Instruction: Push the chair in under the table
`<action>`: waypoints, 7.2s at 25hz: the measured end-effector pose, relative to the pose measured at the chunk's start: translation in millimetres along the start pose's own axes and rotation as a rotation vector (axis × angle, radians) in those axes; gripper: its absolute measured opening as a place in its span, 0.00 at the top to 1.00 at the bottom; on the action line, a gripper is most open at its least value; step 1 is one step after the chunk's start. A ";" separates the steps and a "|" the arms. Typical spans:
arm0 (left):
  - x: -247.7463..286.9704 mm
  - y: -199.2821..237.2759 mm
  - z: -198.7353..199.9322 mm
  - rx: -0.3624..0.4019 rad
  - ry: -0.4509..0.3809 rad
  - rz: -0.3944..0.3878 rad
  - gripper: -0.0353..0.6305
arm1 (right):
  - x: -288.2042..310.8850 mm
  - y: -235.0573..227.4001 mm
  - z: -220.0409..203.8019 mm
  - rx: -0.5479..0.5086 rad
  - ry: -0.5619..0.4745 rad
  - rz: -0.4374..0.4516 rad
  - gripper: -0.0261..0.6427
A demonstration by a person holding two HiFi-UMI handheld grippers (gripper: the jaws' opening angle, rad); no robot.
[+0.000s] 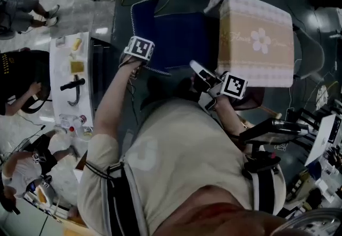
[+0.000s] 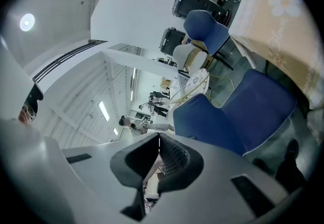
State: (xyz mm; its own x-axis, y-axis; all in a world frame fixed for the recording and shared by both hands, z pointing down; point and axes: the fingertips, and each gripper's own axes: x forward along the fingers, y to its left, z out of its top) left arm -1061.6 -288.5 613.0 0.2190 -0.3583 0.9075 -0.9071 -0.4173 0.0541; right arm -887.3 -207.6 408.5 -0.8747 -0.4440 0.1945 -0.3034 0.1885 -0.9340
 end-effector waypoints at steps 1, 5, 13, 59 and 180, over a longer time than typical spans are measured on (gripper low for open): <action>1.7 -4.2 -0.7 -0.007 0.011 -0.020 0.79 | -0.7 -1.2 0.6 0.003 -0.004 -0.005 0.94; 9.2 -31.0 -6.0 -0.025 0.090 -0.129 0.79 | -8.9 -4.0 4.3 -0.021 -0.055 -0.017 0.94; 4.3 -27.7 -8.2 -0.065 0.104 -0.072 0.79 | -29.3 -10.5 5.7 0.061 -0.070 -0.067 0.94; 34.6 -80.7 43.4 0.032 0.030 -0.111 0.78 | -56.7 -25.8 19.2 0.064 -0.121 -0.071 0.94; -18.1 -110.9 48.5 -0.085 -0.071 0.149 0.64 | -171.9 -80.3 64.0 0.083 -0.188 -0.045 0.94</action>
State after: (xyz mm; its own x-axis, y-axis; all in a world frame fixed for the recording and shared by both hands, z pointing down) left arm -947.5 -276.3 570.4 0.1025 -0.4704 0.8765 -0.9578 -0.2845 -0.0406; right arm -688.4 -202.4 430.8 -0.7727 -0.6075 0.1842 -0.3014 0.0956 -0.9487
